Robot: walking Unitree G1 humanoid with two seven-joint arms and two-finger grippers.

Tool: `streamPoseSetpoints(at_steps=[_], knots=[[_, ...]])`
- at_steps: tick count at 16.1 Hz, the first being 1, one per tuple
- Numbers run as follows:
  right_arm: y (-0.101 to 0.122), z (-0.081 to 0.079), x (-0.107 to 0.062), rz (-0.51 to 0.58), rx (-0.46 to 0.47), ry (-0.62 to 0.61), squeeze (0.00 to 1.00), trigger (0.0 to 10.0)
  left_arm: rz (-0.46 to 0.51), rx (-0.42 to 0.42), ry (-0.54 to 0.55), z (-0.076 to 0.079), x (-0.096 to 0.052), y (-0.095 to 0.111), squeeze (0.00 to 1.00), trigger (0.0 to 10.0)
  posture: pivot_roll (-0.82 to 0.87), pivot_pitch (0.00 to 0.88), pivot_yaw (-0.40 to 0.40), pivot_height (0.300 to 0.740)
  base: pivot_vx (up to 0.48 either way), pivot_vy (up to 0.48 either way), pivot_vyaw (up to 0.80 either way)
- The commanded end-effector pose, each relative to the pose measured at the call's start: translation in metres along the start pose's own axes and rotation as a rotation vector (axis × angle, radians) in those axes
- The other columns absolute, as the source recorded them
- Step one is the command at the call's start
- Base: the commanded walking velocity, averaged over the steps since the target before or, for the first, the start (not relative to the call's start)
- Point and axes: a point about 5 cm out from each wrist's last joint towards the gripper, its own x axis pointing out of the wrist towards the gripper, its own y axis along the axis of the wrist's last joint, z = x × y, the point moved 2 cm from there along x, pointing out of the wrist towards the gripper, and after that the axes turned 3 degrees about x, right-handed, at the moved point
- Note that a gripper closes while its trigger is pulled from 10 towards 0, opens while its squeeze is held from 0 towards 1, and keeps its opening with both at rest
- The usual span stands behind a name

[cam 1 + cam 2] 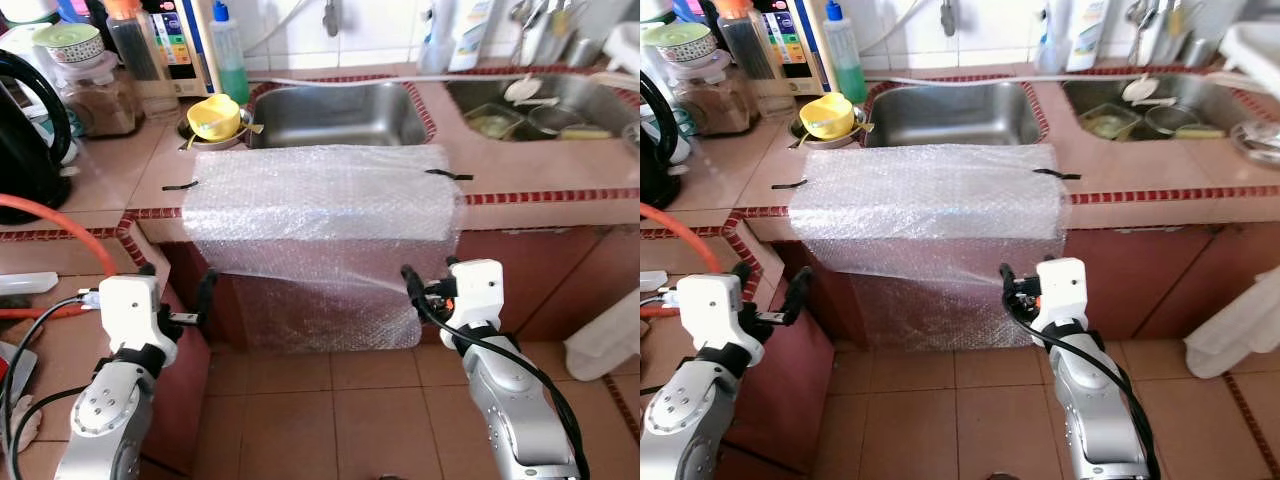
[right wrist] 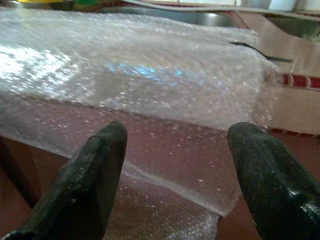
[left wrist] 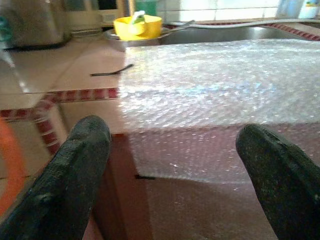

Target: Kitchen organization

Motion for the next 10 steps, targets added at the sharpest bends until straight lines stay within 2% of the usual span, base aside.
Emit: streamPoseSetpoints(at_steps=[1,6,8,10], knots=[[0.0014,-0.0068,0.0018,0.005,0.007,0.023,0.00,10.0,-0.016,0.015,0.020,-0.0048,-0.0020,-0.0016,0.00,10.0,-0.11,0.106,0.059,0.740,0.000,0.000,0.00],[0.0009,-0.0078,0.0015,0.004,0.005,0.027,0.00,10.0,-0.014,0.032,0.029,-0.0069,-0.0019,-0.0014,0.00,10.0,-0.11,0.104,0.058,0.740,0.000,0.000,0.00],[0.0005,-0.0086,0.0013,0.003,0.006,0.031,0.00,10.0,-0.014,0.029,0.031,-0.0071,-0.0024,-0.0015,0.00,10.0,-0.10,0.104,0.059,0.740,0.000,-0.268,0.00],[-0.0005,-0.0093,0.0012,-0.001,0.007,0.033,0.00,10.0,-0.013,0.010,0.040,-0.0075,-0.0030,-0.0018,0.00,10.0,-0.10,0.105,0.058,0.740,0.000,0.000,0.00]])
